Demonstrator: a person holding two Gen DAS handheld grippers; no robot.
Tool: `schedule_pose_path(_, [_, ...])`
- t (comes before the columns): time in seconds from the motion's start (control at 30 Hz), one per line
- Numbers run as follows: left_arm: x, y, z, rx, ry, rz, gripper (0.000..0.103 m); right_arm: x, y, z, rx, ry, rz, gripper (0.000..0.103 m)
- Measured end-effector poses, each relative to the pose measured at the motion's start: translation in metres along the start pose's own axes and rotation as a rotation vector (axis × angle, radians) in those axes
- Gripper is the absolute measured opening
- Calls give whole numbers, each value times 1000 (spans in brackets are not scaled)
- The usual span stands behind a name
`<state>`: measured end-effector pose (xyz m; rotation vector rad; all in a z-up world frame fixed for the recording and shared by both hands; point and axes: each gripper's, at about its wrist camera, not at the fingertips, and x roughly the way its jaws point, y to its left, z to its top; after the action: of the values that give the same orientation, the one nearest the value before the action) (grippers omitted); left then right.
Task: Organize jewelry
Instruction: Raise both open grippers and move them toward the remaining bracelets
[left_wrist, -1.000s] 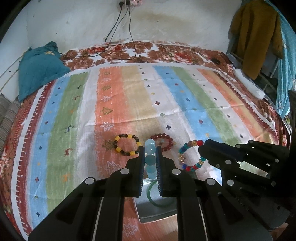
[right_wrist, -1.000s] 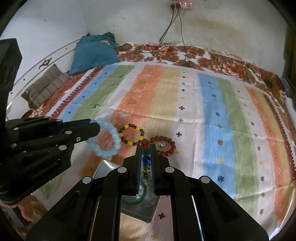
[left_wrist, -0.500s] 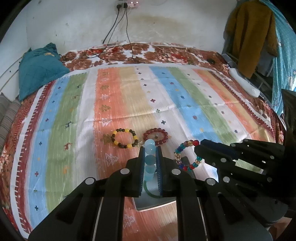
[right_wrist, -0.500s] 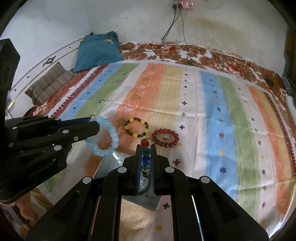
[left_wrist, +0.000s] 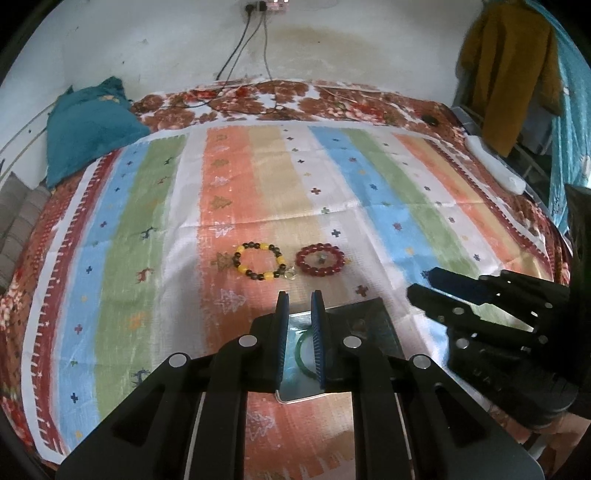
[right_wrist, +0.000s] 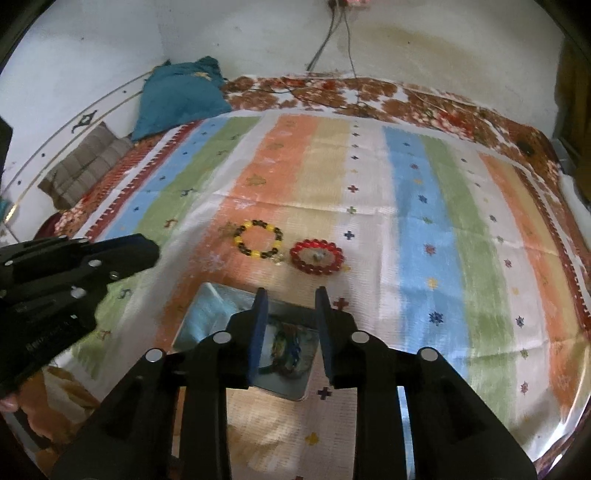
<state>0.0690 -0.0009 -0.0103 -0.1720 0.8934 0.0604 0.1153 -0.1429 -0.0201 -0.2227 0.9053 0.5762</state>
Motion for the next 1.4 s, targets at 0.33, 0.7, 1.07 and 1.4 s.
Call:
schedule_pose_path(0.33, [16,16,3,-51,48,35,26,13,-13,6,18,47,-29,34])
schedule_pose_path(0.7, [44,38,18,-109,105,97,47,44,-30,17,51,128,-91,51])
schedule_pose_path(1.07, [72,46,32,-104,148,146,57,84,-42,28,55,207,-127,57])
schedule_pose_path(1.4, [102,58,44,-115,183,191,62,103,-50,38,75,225,-143,66])
